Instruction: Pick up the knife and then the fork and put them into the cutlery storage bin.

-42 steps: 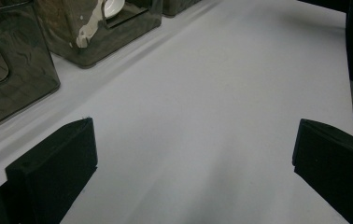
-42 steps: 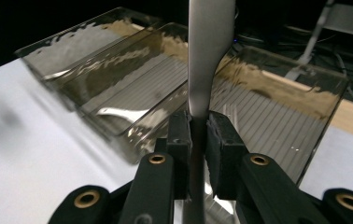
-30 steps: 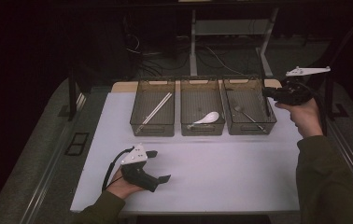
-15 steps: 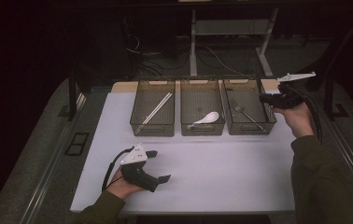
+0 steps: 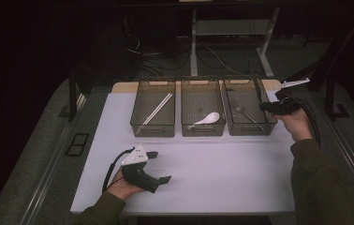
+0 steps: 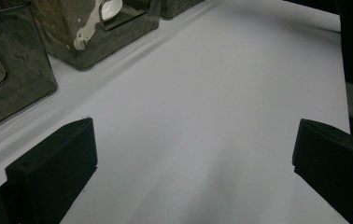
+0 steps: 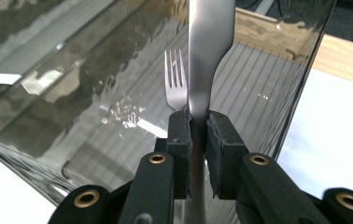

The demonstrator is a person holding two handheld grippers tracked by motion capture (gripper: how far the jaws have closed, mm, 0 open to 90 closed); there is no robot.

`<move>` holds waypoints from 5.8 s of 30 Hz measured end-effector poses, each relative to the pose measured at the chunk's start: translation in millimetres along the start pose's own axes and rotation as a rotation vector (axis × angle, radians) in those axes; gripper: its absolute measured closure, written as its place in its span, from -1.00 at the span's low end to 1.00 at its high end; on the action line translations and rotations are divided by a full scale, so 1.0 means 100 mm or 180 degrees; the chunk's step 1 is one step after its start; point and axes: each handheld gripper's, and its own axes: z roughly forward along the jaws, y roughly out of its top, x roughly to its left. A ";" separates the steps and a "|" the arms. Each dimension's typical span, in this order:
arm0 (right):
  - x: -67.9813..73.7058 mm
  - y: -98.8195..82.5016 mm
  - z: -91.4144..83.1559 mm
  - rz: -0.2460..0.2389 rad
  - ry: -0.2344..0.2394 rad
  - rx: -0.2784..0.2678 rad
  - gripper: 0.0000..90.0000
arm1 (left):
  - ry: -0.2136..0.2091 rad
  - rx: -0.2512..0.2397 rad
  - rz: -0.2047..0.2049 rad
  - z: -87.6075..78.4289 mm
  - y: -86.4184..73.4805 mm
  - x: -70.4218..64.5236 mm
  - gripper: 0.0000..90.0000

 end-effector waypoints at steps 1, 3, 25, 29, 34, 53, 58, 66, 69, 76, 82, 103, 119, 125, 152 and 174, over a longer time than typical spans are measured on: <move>0.00 0.00 0.01 0.0010 0.0002 0.0027 0.78 | -0.0002 -0.0001 0.0001 0.00 0.00 0.00 -1.00; 0.00 -0.01 0.02 -0.0001 0.0012 0.0062 0.78 | -0.0002 -0.0002 0.0002 0.00 0.00 0.00 -1.00; 0.15 0.13 0.37 -0.0163 -0.0196 0.0696 0.77 | -0.0024 -0.0022 -0.0003 0.00 0.00 0.00 -1.00; 0.18 0.14 0.42 -0.0204 -0.0212 0.0773 0.75 | -0.0027 -0.0024 0.0004 -0.01 0.00 -0.01 -1.00; 0.18 0.15 0.40 -0.0150 -0.0146 0.0692 0.72 | -0.0025 -0.0026 0.0007 -0.01 0.01 -0.01 -1.00; 0.19 0.10 0.17 0.0026 0.0215 0.0203 0.06 | -0.0021 -0.0001 0.0019 0.00 0.01 -0.01 -1.00; 0.21 0.05 0.11 0.0075 0.0279 0.0058 -0.11 | -0.0013 0.0019 0.0025 0.01 0.01 -0.01 -1.00; 0.25 -0.05 0.01 0.0076 0.0334 -0.0117 -0.20 | -0.0005 0.0024 0.0016 0.02 0.00 -0.02 -1.00; 0.27 -0.10 -0.02 0.0053 0.0336 -0.0162 -0.22 | 0.0001 0.0026 0.0018 0.01 0.00 -0.02 -1.00; 0.32 -0.22 -0.11 0.0070 0.0400 -0.0342 -0.28 | -0.0006 0.0025 0.0021 0.01 0.00 -0.02 -1.00; 0.42 -0.31 -0.19 0.0040 0.0467 -0.0484 -0.35 | 0.0005 0.0025 0.0026 0.01 0.00 -0.02 -1.00; 0.84 -0.67 -0.33 -0.0314 0.0496 -0.0653 -0.56 | 0.0007 0.0016 0.0024 0.00 0.00 -0.02 -1.00; 1.03 -1.05 -0.42 -0.0402 0.0626 -0.0687 -0.61 | 0.0007 0.0003 0.0037 -0.01 0.01 -0.02 -1.00; 1.09 -1.16 -0.43 -0.0427 0.0660 -0.0653 -0.61 | 0.0012 0.0005 0.0044 -0.02 0.01 -0.02 -1.00; 1.24 -1.50 -0.54 -0.0525 0.0766 -0.0701 -0.65 | 0.0025 0.0004 0.0044 -0.02 0.01 -0.02 -1.00; 1.24 -1.57 -0.57 -0.0471 0.0795 -0.0661 -0.69 | 0.0030 0.0002 0.0022 -0.02 0.01 -0.02 -1.00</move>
